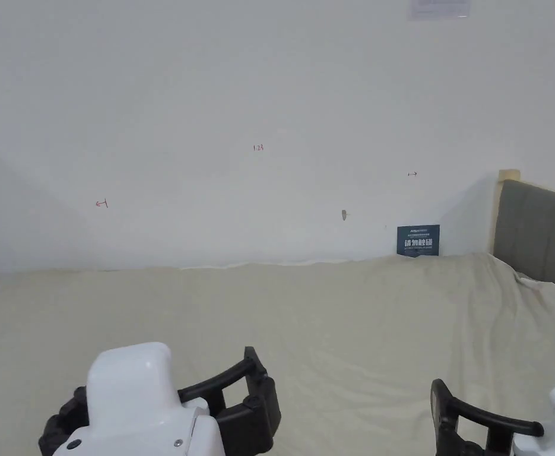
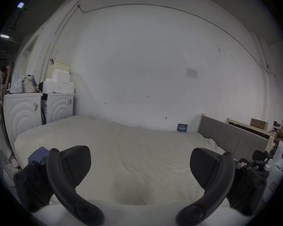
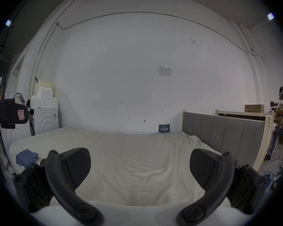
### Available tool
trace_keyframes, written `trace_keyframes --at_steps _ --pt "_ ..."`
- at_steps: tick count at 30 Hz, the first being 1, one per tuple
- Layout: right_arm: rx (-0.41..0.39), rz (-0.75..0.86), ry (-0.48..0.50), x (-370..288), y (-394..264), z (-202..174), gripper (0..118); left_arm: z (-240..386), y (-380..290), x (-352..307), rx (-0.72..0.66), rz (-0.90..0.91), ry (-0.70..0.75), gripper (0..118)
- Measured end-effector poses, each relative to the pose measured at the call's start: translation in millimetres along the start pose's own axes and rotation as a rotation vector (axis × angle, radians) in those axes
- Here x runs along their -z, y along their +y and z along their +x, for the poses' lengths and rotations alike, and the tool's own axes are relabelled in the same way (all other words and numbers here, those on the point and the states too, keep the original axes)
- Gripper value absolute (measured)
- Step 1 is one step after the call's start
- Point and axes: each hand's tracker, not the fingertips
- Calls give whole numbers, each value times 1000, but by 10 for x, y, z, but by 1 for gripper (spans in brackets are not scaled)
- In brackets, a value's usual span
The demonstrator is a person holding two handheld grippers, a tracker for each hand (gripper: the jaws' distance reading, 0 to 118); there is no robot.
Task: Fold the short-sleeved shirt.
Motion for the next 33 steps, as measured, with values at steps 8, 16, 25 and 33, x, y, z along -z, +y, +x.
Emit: trace_keyframes --at_steps 8,16,25,33 --pt "-29 11 -7 10 64 8 118 52 69 57 -28 11 94 118" --pt "-22 -31 -22 81 70 14 118 105 107 66 -54 -8 130 118" --pt "-25 -25 -22 107 63 -35 118 51 88 54 -90 5 144 118" --pt "-32 -39 -17 129 50 -56 118 41 -4 65 -156 -42 17 118"
